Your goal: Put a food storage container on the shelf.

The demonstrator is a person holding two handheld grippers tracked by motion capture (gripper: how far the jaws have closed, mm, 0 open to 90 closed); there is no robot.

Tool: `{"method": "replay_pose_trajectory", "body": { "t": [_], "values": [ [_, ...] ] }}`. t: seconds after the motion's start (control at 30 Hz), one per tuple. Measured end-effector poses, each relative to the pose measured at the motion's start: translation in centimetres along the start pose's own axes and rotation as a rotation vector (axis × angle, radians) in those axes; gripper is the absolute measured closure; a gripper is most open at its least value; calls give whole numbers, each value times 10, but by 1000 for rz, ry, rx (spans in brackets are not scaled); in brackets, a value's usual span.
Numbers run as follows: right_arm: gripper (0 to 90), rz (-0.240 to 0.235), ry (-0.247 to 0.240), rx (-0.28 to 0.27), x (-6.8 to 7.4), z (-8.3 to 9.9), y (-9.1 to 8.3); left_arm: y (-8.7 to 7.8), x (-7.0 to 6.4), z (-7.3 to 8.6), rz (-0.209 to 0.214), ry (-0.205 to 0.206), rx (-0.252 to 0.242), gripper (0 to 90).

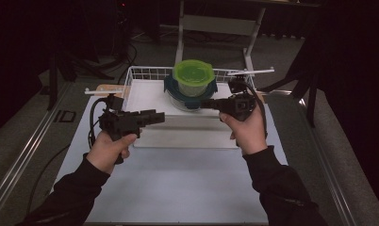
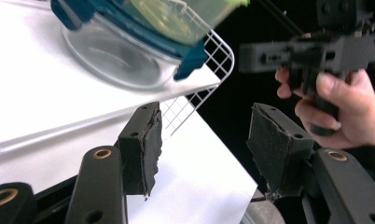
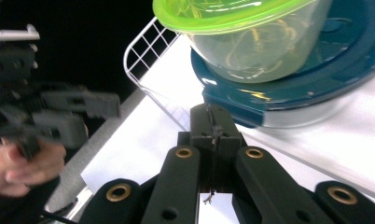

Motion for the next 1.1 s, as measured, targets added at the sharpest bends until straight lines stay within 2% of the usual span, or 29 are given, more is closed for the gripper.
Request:
{"method": "replay_pose_trajectory", "body": {
  "t": [0.23, 0.33, 0.43, 0.67, 0.87, 1.0, 1.1],
  "values": [
    [897, 12, 8, -29, -8, -6, 14, 8, 2, 29, -1, 42, 0, 439],
    [897, 14, 25, -41, -13, -9, 19, 11, 1, 37, 14, 46, -6, 439],
    [897, 18, 29, -45, -16, -12, 22, 14, 1, 44, 7, 64, -7, 439],
    [897, 27, 39, -67, -20, -20, 24, 17, -1, 51, 0, 85, -2, 439],
    [896, 55, 45, -76, -27, -25, 25, 17, -3, 54, 8, 93, -1, 439],
    [894, 56, 53, -73, -30, -27, 26, 18, -4, 56, 8, 102, 5, 439],
    [874, 42, 44, -71, -26, -24, 24, 19, -6, 58, 9, 114, -1, 437]
  ]
}}
Point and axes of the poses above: each handheld gripper's, and its own axes: y roughly forward along the jaws, z roughly out of its underside, x roughly to its left, the point moved 8 cm from there along y, roughly forward along the jaws, and after that the axes turned 15 degrees about -z, right-handed, at the moved point
